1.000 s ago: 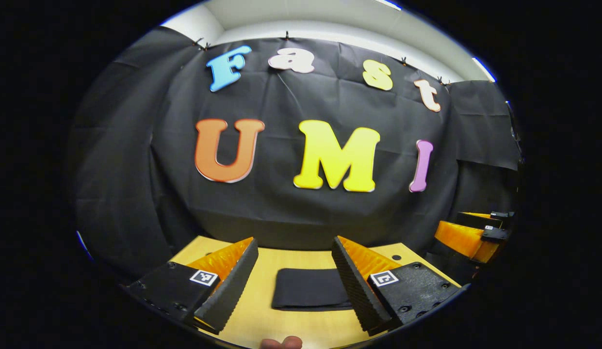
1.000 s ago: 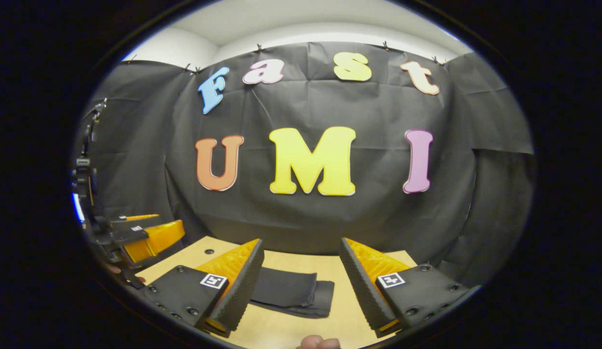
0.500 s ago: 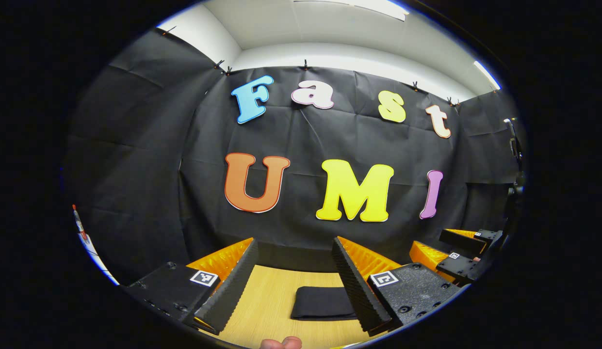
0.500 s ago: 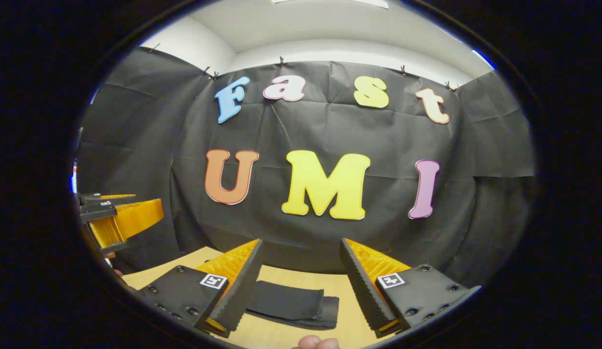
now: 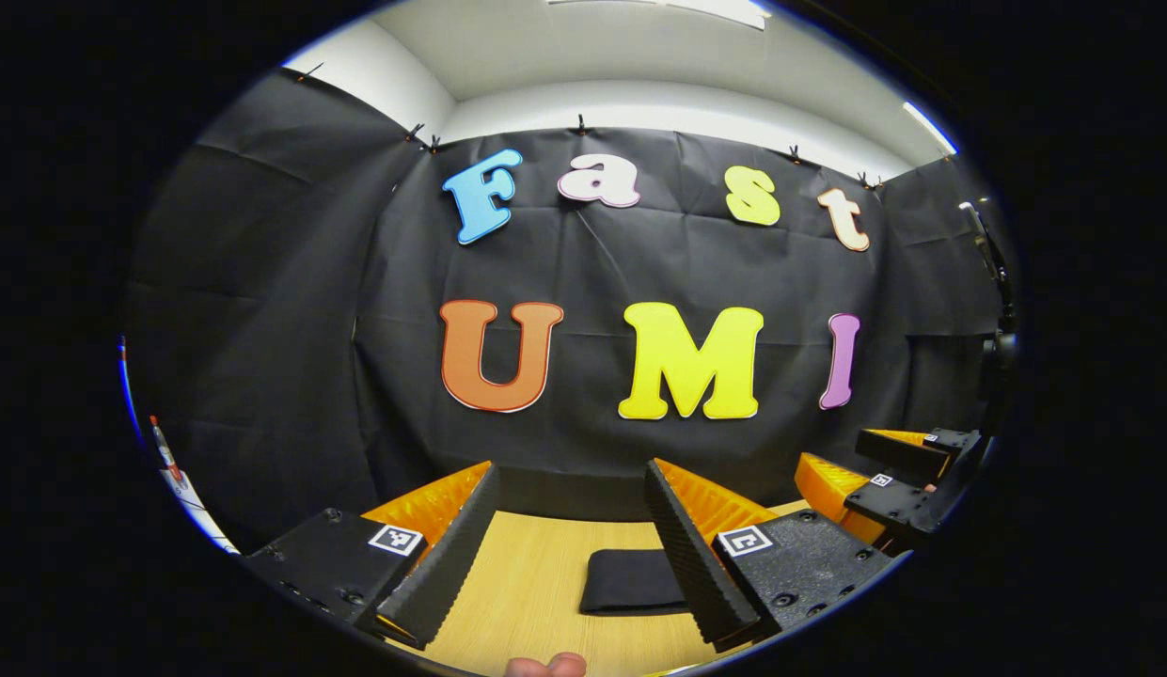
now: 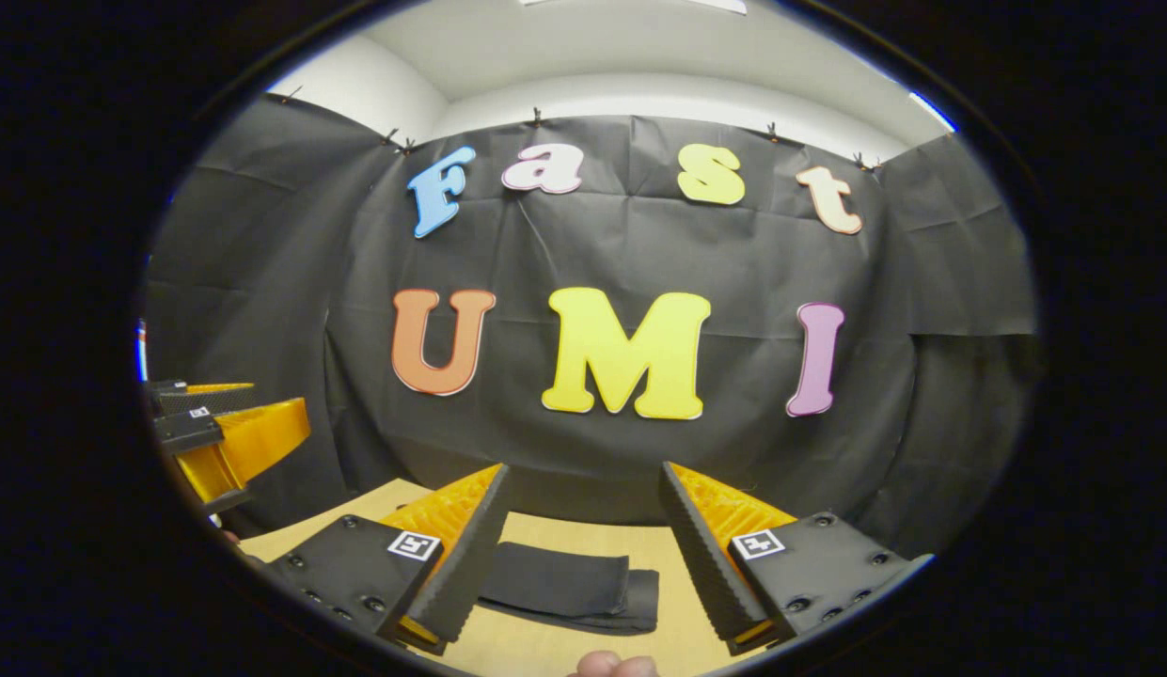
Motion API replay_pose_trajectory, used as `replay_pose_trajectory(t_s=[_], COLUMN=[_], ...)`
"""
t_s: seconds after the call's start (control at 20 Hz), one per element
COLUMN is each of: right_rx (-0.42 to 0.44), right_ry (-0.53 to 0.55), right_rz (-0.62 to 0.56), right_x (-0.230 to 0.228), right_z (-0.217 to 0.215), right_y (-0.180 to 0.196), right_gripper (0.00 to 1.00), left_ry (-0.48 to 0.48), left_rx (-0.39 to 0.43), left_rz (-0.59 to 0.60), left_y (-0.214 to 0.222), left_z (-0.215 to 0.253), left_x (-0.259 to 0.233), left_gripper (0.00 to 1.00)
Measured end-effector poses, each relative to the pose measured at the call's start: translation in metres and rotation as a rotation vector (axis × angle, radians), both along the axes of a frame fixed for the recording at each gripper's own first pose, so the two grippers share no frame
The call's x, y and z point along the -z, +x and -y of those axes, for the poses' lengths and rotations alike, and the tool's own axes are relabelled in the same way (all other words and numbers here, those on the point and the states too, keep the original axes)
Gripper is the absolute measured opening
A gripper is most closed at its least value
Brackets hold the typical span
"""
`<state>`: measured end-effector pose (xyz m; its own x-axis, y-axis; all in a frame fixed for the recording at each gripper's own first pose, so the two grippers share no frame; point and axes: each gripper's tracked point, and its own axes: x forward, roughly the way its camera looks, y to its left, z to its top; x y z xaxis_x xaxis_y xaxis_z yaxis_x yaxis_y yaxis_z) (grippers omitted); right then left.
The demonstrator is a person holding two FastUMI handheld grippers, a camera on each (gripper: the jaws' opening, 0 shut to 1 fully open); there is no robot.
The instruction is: Grasp the waist and the cuffs of the jeans and fold them to make the two legs overlap; first hold the waist and fold one-third of the jeans toward the cuffs, then hold the cuffs and fold the remaining one-third in the same direction to finish folding.
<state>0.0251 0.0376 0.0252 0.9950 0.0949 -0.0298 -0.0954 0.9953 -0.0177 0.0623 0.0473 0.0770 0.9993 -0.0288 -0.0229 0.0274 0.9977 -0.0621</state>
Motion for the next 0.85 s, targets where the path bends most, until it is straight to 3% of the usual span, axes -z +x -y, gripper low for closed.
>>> replay_pose_trajectory(t_s=[0.85], right_rx=[-0.022], right_ry=[0.004], right_rz=[0.030], right_x=[-0.013], right_z=[-0.012], right_y=[-0.008], right_gripper=[0.96], left_ry=[0.008], left_rx=[-0.020], left_rz=[0.005], left_y=[-0.006], left_z=[-0.005], left_x=[0.004], left_gripper=[0.98])
